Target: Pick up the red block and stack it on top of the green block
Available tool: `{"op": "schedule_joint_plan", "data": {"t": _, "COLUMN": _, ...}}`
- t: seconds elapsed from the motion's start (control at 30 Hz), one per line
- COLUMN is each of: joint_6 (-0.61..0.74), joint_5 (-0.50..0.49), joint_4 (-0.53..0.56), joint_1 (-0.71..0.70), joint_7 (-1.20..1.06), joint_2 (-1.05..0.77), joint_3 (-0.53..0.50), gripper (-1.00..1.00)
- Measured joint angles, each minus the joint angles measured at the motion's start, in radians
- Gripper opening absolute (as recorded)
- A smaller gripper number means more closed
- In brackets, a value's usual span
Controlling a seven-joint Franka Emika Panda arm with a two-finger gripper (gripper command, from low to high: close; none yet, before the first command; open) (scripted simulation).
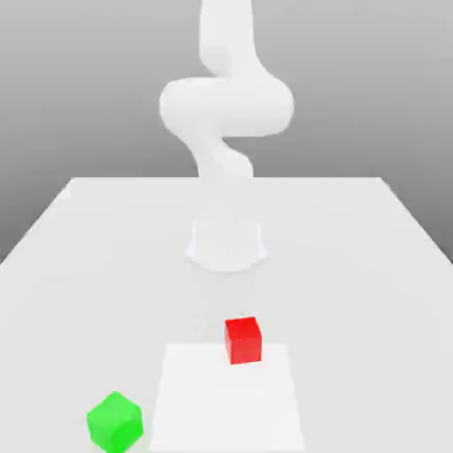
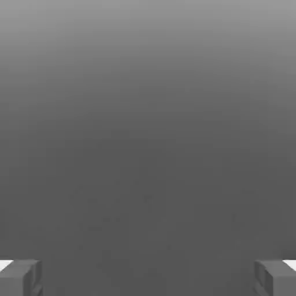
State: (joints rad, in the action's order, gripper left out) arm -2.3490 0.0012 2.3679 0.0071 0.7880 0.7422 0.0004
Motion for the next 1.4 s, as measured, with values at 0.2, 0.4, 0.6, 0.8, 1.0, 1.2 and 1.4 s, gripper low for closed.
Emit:
{"op": "schedule_joint_plan", "data": {"t": 0.2, "joint_6": -0.143, "joint_5": 0.001, "joint_4": 0.194, "joint_1": 0.023, "joint_7": -0.034, "joint_2": -0.168, "joint_3": 0.0, "gripper": 0.0}}
{"op": "schedule_joint_plan", "data": {"t": 0.4, "joint_6": -0.287, "joint_5": 0.002, "joint_4": 0.397, "joint_1": 0.046, "joint_7": -0.07, "joint_2": -0.342, "joint_3": 0.0, "gripper": 0.0}}
{"op": "schedule_joint_plan", "data": {"t": 0.6, "joint_6": -0.523, "joint_5": 0.002, "joint_4": 0.572, "joint_1": 0.065, "joint_7": -0.106, "joint_2": -0.645, "joint_3": 0.007, "gripper": 0.0}}
{"op": "schedule_joint_plan", "data": {"t": 0.8, "joint_6": -0.734, "joint_5": -0.006, "joint_4": 0.56, "joint_1": 0.071, "joint_7": -0.104, "joint_2": -0.897, "joint_3": 0.002, "gripper": -1.0}}
{"op": "schedule_joint_plan", "data": {"t": 1.0, "joint_6": -0.747, "joint_5": -0.01, "joint_4": 0.557, "joint_1": 0.069, "joint_7": -0.1, "joint_2": -0.913, "joint_3": 0.003, "gripper": -1.0}}
{"op": "schedule_joint_plan", "data": {"t": 1.2, "joint_6": -0.605, "joint_5": -0.004, "joint_4": 0.581, "joint_1": 0.065, "joint_7": -0.105, "joint_2": -0.747, "joint_3": 0.009, "gripper": -1.0}}
{"op": "schedule_joint_plan", "data": {"t": 1.4, "joint_6": -0.448, "joint_5": -0.005, "joint_4": 0.522, "joint_1": 0.035, "joint_7": -0.073, "joint_2": -0.65, "joint_3": -0.018, "gripper": -1.0}}
